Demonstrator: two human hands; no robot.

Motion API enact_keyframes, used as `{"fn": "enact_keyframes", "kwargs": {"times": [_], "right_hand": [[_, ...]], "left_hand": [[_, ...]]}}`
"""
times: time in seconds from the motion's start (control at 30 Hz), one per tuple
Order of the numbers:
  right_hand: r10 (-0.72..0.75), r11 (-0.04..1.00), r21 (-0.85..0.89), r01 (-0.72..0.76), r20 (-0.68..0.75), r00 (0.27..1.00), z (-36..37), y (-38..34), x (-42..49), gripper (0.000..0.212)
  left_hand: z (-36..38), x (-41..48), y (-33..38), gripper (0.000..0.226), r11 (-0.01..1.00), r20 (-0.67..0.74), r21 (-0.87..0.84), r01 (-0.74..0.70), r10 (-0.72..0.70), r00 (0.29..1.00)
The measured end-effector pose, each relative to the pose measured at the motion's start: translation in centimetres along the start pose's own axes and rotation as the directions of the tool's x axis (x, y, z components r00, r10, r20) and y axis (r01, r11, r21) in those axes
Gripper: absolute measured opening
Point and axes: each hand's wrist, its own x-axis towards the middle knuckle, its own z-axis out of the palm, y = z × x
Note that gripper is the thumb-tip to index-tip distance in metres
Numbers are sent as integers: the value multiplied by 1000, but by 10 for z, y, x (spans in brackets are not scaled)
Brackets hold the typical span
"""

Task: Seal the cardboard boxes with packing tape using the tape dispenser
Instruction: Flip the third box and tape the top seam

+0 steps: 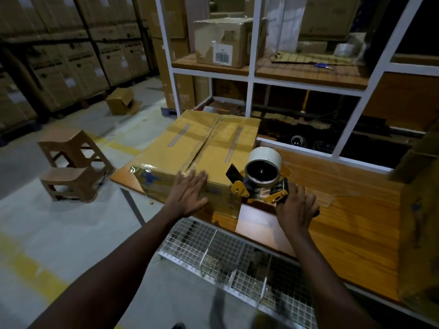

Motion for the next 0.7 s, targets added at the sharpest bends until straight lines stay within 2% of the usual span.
{"fn": "enact_keyframes", "kwargs": {"times": [0.1,0.33,0.43,0.57,0.7], "right_hand": [[11,1000,14,-11,5,1000,1,1,0,62],[4,999,45,-3,-28,1000,-1,15,-4,61],[73,996,61,-70,-52,996,0,43,-11,60],[80,997,-1,-81,-89,993,6,75,-24,55],[82,995,-55,-86,-62,995,10,69,-31,44]], "left_hand": [[-1,11,23,93,992,32,-15,-123,124,992],[4,10,23,92,993,3,-50,-110,111,994],[2,8,24,94,991,-4,-74,-111,111,994],[2,8,26,94,990,-11,-96,-99,98,995],[1,7,30,93,990,-14,-107,-91,90,996]]}}
